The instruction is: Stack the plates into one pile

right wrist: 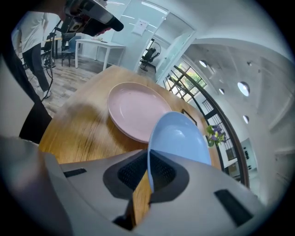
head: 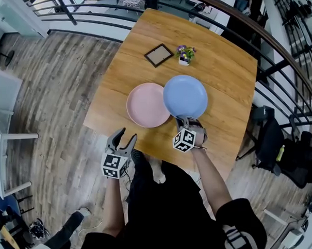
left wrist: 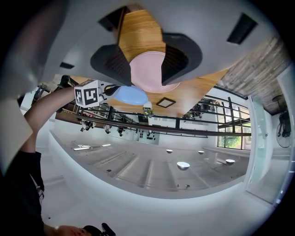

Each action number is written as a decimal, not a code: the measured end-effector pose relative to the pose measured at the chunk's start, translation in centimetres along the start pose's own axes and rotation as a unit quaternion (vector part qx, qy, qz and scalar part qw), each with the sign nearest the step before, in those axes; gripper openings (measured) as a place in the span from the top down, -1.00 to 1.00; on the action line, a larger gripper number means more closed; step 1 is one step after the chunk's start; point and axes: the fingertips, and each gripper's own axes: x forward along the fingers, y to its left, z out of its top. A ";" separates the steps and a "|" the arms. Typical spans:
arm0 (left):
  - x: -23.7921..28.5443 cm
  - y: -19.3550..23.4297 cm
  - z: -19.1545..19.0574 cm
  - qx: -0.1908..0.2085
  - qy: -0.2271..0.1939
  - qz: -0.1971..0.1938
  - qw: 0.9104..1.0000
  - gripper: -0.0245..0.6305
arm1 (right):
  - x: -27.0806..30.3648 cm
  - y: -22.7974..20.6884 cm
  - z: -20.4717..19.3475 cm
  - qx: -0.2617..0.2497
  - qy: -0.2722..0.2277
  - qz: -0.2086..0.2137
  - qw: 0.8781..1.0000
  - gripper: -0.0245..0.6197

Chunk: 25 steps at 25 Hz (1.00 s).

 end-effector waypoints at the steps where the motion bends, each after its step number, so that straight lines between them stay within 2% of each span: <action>1: -0.2 0.3 -0.1 0.000 0.000 0.001 1.000 0.26 | 0.0 0.2 0.5 -0.005 -0.002 0.000 1.000 0.85; 16: -4.5 4.5 -1.2 -0.011 -0.001 0.023 1.000 0.26 | 0.9 4.8 9.0 -0.080 -0.034 0.019 0.996 0.85; 25: -6.9 7.2 -2.2 -0.014 0.000 0.025 1.000 0.26 | 1.4 7.5 12.2 -0.086 -0.033 0.028 0.995 0.85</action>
